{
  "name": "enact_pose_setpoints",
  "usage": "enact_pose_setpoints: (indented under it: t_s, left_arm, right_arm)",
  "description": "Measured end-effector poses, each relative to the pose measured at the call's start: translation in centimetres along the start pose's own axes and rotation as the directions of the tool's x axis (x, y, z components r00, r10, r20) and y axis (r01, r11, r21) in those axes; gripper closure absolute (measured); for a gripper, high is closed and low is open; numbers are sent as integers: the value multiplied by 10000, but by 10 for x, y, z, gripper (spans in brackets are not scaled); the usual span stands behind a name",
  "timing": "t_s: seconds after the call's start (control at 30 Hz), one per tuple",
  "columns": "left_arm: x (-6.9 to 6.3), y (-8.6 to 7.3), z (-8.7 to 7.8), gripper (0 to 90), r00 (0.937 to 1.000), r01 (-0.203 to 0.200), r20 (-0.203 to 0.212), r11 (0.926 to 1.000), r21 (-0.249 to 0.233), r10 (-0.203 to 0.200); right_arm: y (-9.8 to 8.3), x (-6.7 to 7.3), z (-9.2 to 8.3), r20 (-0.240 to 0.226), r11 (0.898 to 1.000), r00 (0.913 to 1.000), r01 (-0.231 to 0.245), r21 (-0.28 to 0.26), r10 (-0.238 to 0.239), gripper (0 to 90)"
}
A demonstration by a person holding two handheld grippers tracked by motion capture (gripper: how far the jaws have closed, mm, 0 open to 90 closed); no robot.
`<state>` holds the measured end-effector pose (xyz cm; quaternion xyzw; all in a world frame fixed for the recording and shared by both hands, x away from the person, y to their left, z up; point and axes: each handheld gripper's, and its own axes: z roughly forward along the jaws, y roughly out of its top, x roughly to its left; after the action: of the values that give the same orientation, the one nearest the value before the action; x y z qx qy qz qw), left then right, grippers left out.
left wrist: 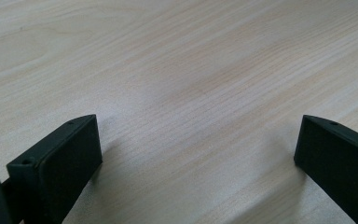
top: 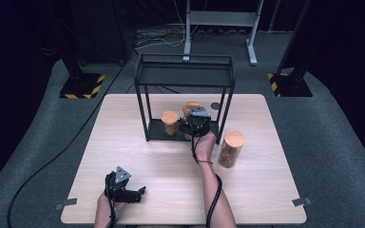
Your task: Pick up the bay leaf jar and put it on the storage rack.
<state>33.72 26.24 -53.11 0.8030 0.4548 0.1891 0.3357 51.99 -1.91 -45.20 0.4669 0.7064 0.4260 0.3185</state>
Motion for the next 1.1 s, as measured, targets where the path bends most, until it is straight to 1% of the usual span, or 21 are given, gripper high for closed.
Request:
enact_pose_setpoints:
  t_s: [0.2, 0.27, 0.73, 1.1]
  left_arm:
    - [0, 0, 0, 0, 10000, -7, -4, 10000, 11, 7]
    - [0, 0, 0, 0, 10000, -21, 6, 10000, 13, 21]
    - [0, 0, 0, 0, 10000, -25, 5, 10000, 9, 25]
    - [0, 0, 0, 0, 10000, -36, -1, 10000, 8, 36]
  right_arm:
    - [-4, 1, 8, 86, 9999, 9999, 86, 95, -87, 244]
    - [-4, 0, 9, 88, 10000, 10000, 17, 79, -18, 244]
    - [1, -2, 21, -3, 10000, 10000, -29, 95, 29, 246]
    - [6, -4, 30, 53, 9998, 9999, -158, 152, 157, 247]
